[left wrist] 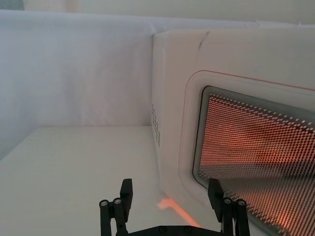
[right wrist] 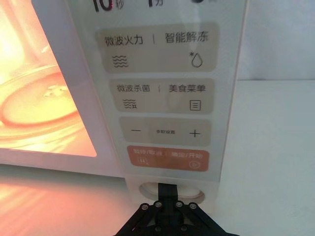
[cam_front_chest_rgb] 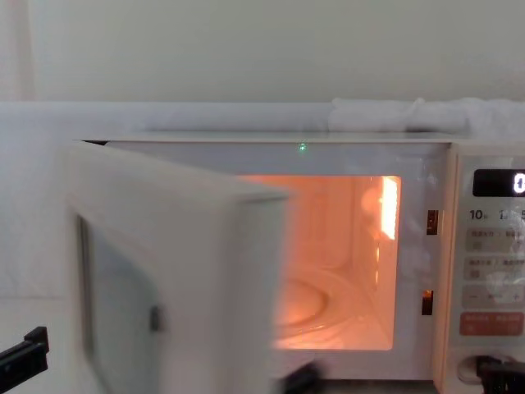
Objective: Press the button to open the microwave door with one hand; close the microwave door with the other hand.
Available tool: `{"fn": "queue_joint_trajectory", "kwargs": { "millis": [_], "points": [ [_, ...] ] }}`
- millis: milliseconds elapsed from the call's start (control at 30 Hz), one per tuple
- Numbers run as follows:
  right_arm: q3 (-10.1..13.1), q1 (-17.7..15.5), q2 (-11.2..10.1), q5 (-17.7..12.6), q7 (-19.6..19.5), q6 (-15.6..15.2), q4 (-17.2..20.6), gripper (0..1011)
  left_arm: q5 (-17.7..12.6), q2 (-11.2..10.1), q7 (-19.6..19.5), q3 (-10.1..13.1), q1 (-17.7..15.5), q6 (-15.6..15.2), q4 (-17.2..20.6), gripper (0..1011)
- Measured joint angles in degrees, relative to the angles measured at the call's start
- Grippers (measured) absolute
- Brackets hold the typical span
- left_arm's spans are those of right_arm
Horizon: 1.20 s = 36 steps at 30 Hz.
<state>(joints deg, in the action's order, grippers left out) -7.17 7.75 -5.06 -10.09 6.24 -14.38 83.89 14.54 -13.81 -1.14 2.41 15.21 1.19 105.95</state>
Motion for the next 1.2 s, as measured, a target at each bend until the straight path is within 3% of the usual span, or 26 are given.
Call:
{"fn": "queue_joint_trajectory", "kwargs": {
  "millis": [833, 1200],
  "points": [
    [1.04, -6.19, -1.9, -1.05, 0.51, -3.76, 8.71, 0, 0.0, 0.0, 0.0, 0.01, 0.0, 0.0, 0.0, 1003],
    [3.43, -9.39, -3.1, -0.99, -0.61, -3.49, 17.29, 0, 0.0, 0.0, 0.0, 0.01, 0.0, 0.0, 0.0, 1003]
  ]
}}
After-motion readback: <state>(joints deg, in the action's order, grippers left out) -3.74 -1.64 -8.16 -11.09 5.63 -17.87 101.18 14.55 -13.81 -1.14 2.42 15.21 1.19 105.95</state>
